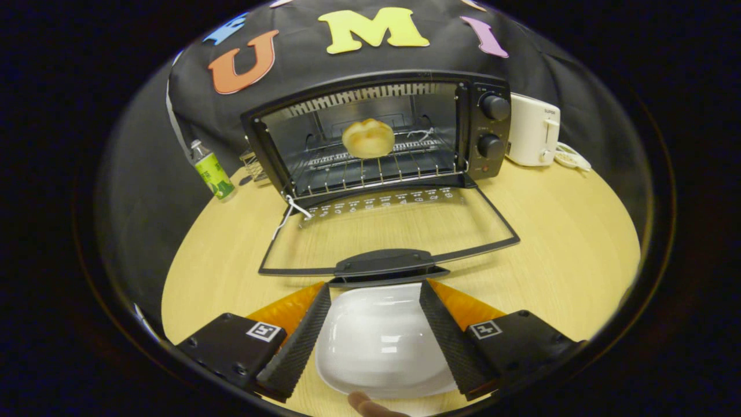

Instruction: Open the toaster oven, put the food inside, and close the toaster oven door.

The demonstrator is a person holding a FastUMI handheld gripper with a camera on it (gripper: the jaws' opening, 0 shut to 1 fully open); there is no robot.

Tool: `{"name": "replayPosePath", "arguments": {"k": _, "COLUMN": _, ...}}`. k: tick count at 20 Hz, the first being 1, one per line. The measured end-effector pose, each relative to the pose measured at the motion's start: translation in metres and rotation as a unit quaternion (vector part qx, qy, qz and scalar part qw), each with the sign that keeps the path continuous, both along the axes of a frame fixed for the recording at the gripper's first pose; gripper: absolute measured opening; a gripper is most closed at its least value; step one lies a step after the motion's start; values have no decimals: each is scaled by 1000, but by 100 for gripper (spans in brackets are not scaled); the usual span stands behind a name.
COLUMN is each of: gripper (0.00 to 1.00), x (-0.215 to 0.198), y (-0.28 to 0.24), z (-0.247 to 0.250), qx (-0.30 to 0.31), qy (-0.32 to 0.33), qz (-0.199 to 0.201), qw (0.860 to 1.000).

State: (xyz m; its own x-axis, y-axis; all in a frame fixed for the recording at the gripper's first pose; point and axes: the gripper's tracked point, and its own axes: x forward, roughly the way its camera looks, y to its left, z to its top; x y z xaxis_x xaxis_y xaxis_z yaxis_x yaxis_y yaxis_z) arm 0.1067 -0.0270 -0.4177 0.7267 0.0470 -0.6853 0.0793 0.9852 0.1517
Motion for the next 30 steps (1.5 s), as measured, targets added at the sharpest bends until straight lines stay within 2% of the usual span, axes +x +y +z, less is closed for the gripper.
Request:
{"name": "replayPosePath", "arguments": {"k": 8, "gripper": 100, "x": 3, "y": 1, "z": 2, "qx": -42, "qy": 8, "qz": 1, "qw": 999}}
{"name": "replayPosePath", "arguments": {"k": 14, "gripper": 100, "x": 2, "y": 0, "z": 22, "qx": -47, "qy": -4, "qz": -8, "qw": 999}}
{"name": "replayPosePath", "arguments": {"k": 20, "gripper": 100, "x": 14, "y": 0, "z": 65, "qx": -35, "qy": -77, "qz": -23, "qw": 996}}
{"name": "replayPosePath", "arguments": {"k": 24, "gripper": 100, "x": 29, "y": 0, "z": 95, "qx": -4, "qy": -149, "qz": -41, "qw": 988}}
{"name": "replayPosePath", "arguments": {"k": 27, "gripper": 100, "x": 37, "y": 0, "z": 106, "qx": -22, "qy": -168, "qz": -38, "qw": 985}}
{"name": "replayPosePath", "arguments": {"k": 30, "gripper": 100, "x": 51, "y": 2, "z": 126, "qx": -37, "qy": -225, "qz": -28, "qw": 973}}
